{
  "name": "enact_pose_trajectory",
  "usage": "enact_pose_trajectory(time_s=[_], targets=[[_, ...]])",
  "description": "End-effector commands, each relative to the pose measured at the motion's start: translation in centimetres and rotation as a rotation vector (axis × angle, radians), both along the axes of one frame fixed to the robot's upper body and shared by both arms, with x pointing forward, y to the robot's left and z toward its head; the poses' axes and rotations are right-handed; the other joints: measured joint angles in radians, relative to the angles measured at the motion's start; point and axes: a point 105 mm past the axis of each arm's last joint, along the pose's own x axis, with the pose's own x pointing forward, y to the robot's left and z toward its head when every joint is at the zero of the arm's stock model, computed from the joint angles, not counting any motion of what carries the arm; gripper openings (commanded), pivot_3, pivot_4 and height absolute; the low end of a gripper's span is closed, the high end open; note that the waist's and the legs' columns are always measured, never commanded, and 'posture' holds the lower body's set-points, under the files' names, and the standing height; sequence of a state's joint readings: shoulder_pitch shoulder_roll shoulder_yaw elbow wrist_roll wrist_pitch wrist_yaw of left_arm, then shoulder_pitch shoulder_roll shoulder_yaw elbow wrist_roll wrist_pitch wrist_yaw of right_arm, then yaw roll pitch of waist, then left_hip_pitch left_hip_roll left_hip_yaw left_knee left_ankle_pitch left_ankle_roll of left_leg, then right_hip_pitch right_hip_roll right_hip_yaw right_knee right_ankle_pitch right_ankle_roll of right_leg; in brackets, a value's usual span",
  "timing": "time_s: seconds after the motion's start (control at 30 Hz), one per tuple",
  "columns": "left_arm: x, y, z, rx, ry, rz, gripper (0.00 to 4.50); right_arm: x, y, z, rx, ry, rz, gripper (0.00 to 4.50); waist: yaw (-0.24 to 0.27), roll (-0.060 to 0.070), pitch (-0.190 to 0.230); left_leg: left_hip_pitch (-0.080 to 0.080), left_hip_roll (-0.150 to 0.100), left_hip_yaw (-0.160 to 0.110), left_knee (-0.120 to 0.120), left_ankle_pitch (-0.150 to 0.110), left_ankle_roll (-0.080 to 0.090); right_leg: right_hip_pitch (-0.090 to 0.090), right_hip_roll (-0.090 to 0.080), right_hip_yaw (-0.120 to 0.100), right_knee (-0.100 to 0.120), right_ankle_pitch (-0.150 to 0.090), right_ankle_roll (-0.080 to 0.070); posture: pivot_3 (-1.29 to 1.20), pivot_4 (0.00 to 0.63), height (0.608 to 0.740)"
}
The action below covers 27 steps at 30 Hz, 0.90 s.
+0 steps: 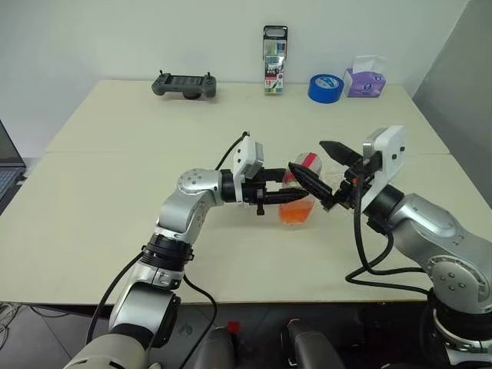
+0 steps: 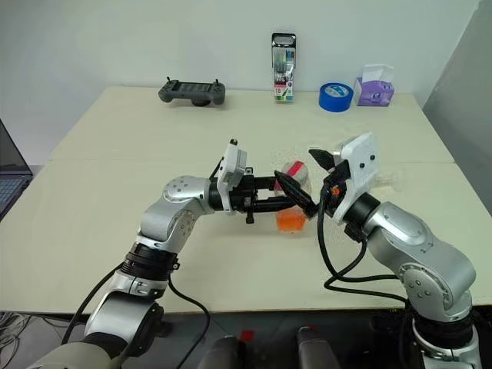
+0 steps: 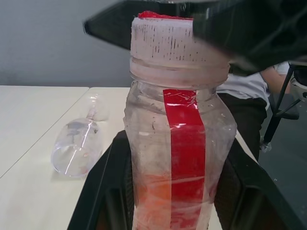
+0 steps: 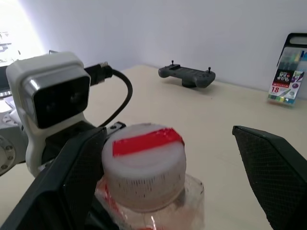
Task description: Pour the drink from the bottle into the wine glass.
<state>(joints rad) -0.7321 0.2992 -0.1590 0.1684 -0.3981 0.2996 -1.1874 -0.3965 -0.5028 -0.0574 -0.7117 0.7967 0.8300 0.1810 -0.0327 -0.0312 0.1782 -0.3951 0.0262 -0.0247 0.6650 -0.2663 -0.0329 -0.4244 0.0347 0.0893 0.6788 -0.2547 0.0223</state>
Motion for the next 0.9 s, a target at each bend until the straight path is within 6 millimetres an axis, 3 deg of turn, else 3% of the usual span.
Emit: enact_pose_trajectory(time_s=[0.03, 0.23, 0.43, 0.73, 0.9], targets=[[-0.1, 0.0, 1.8, -0.044, -0.052, -0.003, 1.77, -0.7, -0.6, 0.8, -0.008, -0.062, -0.007, 4.47, 0.0, 0.0, 0.0, 0.0, 0.0, 0.0, 0.0, 0.0, 0.0, 0.0, 0.0, 0.0, 0.0, 0.0, 0.0, 0.0, 0.15, 0.74], [-0.1, -0.1, 1.7, -0.046, -0.049, -0.001, 1.77, 0.0, -3.4, 1.4, 0.038, -0.059, -0.102, 4.47, 0.0, 0.0, 0.0, 0.0, 0.0, 0.0, 0.0, 0.0, 0.0, 0.0, 0.0, 0.0, 0.0, 0.0, 0.0, 0.0, 0.15, 0.74], [0.0, 0.0, 1.6, -0.047, -0.049, 0.0, 1.77, -0.4, -4.5, 1.7, 0.051, -0.048, -0.122, 4.47, 0.0, 0.0, 0.0, 0.0, 0.0, 0.0, 0.0, 0.0, 0.0, 0.0, 0.0, 0.0, 0.0, 0.0, 0.0, 0.0, 0.15, 0.74], [0.0, -0.1, 1.7, -0.042, -0.052, -0.007, 1.77, -2.0, -3.8, 1.6, 0.022, -0.014, -0.032, 4.47, 0.0, 0.0, 0.0, 0.0, -0.001, 0.0, 0.0, 0.0, 0.0, 0.0, 0.0, 0.0, 0.0, 0.0, 0.0, 0.0, 0.15, 0.74], [0.1, -0.1, 1.7, -0.039, -0.056, -0.005, 1.77, -2.5, -2.4, 1.6, 0.025, 0.0, 0.045, 4.47, 0.0, 0.0, 0.0, 0.0, -0.001, 0.0, 0.0, 0.0, 0.0, 0.0, 0.001, 0.0, 0.0, 0.0, 0.0, 0.0, 0.15, 0.74]])
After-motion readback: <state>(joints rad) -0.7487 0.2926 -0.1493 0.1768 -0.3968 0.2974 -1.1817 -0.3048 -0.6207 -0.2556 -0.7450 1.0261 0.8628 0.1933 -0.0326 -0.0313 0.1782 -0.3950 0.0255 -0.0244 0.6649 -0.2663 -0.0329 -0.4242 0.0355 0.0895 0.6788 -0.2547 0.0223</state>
